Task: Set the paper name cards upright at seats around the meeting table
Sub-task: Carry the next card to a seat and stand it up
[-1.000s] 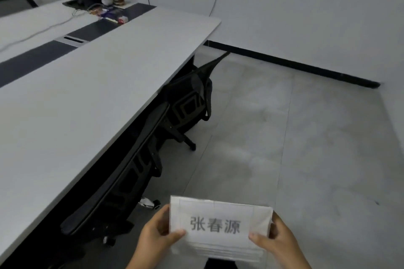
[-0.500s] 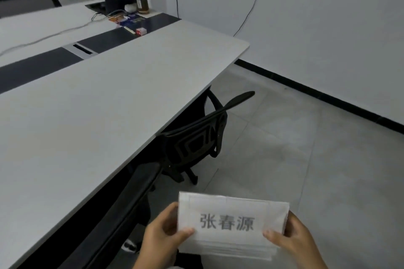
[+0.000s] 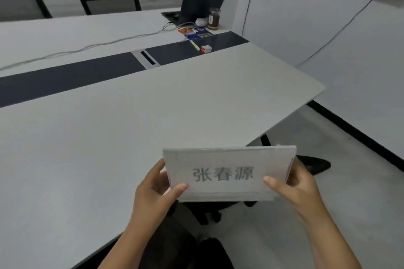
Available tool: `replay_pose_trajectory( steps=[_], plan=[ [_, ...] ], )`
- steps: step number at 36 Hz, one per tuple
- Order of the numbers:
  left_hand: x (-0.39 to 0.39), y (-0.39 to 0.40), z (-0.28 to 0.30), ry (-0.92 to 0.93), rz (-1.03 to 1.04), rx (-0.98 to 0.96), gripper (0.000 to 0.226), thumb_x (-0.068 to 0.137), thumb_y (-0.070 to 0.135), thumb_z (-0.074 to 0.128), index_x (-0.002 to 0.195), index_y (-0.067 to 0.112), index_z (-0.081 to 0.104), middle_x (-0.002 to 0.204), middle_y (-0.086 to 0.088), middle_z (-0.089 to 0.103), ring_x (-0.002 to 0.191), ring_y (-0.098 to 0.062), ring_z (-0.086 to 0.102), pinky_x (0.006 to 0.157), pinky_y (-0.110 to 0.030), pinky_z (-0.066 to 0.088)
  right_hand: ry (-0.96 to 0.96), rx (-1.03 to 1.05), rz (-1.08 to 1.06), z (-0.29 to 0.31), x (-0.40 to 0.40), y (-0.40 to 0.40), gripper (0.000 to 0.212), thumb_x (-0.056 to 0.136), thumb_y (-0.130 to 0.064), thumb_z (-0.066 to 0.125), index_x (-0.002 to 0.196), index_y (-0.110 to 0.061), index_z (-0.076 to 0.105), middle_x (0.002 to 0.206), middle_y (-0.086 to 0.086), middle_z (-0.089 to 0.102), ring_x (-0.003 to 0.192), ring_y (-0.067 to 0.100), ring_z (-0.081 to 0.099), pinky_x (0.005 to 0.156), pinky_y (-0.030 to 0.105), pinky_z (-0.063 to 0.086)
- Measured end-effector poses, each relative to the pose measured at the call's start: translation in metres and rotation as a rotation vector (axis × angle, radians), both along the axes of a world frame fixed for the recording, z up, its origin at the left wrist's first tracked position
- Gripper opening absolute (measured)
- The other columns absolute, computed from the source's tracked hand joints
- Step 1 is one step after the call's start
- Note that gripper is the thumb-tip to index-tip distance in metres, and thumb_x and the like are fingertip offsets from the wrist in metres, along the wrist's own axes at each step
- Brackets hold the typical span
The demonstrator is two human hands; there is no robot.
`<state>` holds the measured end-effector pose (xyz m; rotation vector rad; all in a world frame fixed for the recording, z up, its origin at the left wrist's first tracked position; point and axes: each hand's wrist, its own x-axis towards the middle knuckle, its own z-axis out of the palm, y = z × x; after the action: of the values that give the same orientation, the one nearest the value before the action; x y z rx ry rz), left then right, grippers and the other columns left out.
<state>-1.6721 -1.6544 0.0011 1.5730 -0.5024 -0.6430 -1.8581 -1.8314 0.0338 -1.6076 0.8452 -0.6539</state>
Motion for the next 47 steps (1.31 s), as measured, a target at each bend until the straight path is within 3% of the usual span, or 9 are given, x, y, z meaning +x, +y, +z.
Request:
replay_pose_trajectory(
  steps=[9, 14, 24, 28, 31, 33, 38, 42, 47],
  plan=[
    [0.059, -0.004, -0.035, 0.064, 0.349, 0.174, 0.059, 0.073, 0.002, 0.068, 0.123, 0.023, 0.046, 0.093, -0.003, 0.070, 0.085, -0.006, 0.066, 0.080, -0.031, 0.050, 0.112, 0.092, 0.387, -0.050, 0.143, -0.058, 0.062, 0.070, 0.005, 0.068, 0.113, -0.033, 0.044, 0.098, -0.015, 0.057, 0.088, -0.001, 0.054, 0.067, 0.005, 0.049],
    [0.089, -0.025, -0.048, 0.037, 0.392, 0.263, 0.053, 0.074, 0.003, 0.065, 0.110, 0.036, 0.045, 0.086, 0.010, 0.067, 0.078, 0.006, 0.064, 0.065, -0.009, 0.050, 0.152, 0.161, 0.456, -0.075, 0.191, -0.083, 0.068, 0.071, 0.006, 0.068, 0.121, -0.031, 0.040, 0.101, -0.016, 0.058, 0.092, 0.006, 0.056, 0.074, 0.008, 0.049],
    [0.128, -0.066, -0.058, 0.037, 0.372, 0.341, 0.049, 0.075, 0.007, 0.065, 0.096, 0.045, 0.042, 0.084, 0.016, 0.063, 0.074, 0.012, 0.061, 0.066, -0.003, 0.047, 0.225, 0.194, 0.452, -0.088, 0.233, -0.125, 0.049, 0.074, 0.006, 0.064, 0.114, -0.018, 0.050, 0.100, -0.013, 0.058, 0.094, 0.001, 0.052, 0.090, 0.033, 0.041],
    [0.133, -0.084, -0.060, 0.035, 0.360, 0.358, 0.052, 0.081, 0.012, 0.060, 0.121, 0.034, 0.036, 0.098, 0.010, 0.061, 0.092, 0.001, 0.060, 0.073, -0.004, 0.047, 0.339, 0.075, 0.528, -0.079, 0.244, -0.143, 0.044, 0.078, -0.003, 0.064, 0.113, -0.023, 0.048, 0.106, -0.002, 0.056, 0.101, 0.012, 0.051, 0.081, 0.020, 0.038],
    [0.131, -0.091, -0.060, 0.062, 0.383, 0.398, 0.061, 0.083, 0.014, 0.057, 0.134, 0.027, 0.026, 0.116, 0.001, 0.057, 0.111, -0.015, 0.055, 0.079, -0.007, 0.044, 0.443, -0.161, 0.524, -0.076, 0.247, -0.151, 0.054, 0.078, -0.013, 0.066, 0.126, -0.021, 0.043, 0.127, 0.003, 0.043, 0.123, 0.020, 0.038, 0.101, 0.033, 0.033],
    [0.129, -0.094, -0.058, 0.063, 0.414, 0.426, 0.068, 0.083, 0.020, 0.059, 0.137, 0.028, 0.019, 0.132, -0.002, 0.048, 0.121, -0.019, 0.047, 0.095, -0.025, 0.042, 0.349, -0.144, 0.498, -0.071, 0.249, -0.152, 0.060, 0.078, -0.011, 0.065, 0.131, -0.023, 0.039, 0.129, -0.007, 0.037, 0.124, 0.013, 0.034, 0.109, 0.036, 0.028],
    [0.132, -0.098, -0.040, -0.159, 0.501, 0.433, 0.059, 0.087, 0.023, 0.051, 0.128, 0.041, 0.013, 0.132, 0.029, 0.021, 0.128, -0.003, 0.029, 0.109, -0.039, 0.033, 0.207, -0.106, 0.448, -0.072, 0.253, -0.148, 0.044, 0.079, -0.006, 0.063, 0.119, -0.022, 0.052, 0.117, -0.012, 0.054, 0.111, 0.012, 0.048, 0.097, 0.024, 0.038],
    [0.137, -0.101, -0.035, -0.203, 0.492, 0.441, 0.051, 0.088, 0.018, 0.050, 0.134, 0.025, 0.031, 0.126, 0.026, 0.032, 0.119, 0.005, 0.030, 0.102, -0.041, 0.041, 0.122, -0.061, 0.401, -0.080, 0.254, -0.149, 0.046, 0.077, -0.003, 0.064, 0.097, -0.043, 0.055, 0.091, -0.045, 0.059, 0.092, -0.017, 0.055, 0.079, -0.007, 0.037],
    [0.135, -0.102, -0.033, -0.222, 0.565, 0.432, 0.048, 0.085, 0.015, 0.054, 0.130, 0.024, 0.040, 0.123, 0.024, 0.039, 0.121, -0.004, 0.042, 0.094, -0.048, 0.045, 0.080, -0.127, 0.385, -0.075, 0.254, -0.149, 0.058, 0.074, -0.004, 0.067, 0.082, -0.060, 0.059, 0.087, -0.052, 0.055, 0.091, -0.029, 0.048, 0.081, -0.008, 0.034]
  ],
)
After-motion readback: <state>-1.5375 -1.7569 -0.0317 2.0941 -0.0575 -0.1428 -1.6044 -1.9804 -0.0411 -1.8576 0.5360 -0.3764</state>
